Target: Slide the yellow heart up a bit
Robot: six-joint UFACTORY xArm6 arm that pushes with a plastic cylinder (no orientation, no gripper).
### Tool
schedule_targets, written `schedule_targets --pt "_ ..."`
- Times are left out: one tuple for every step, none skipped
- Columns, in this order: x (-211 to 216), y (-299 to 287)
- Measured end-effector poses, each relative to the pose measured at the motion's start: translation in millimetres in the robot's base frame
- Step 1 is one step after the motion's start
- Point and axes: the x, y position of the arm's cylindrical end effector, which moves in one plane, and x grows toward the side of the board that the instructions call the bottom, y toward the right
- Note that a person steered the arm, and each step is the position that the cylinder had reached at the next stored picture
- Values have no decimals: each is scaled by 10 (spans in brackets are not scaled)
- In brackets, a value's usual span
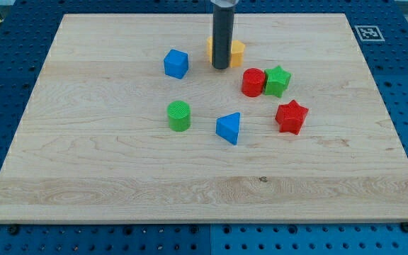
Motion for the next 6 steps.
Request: schedule_targets --pt "-164 -93" --pt "-2 -133" --pt "-32 -133" --pt "-343 -211" --pt "-321 -534" --pt "-309 -995"
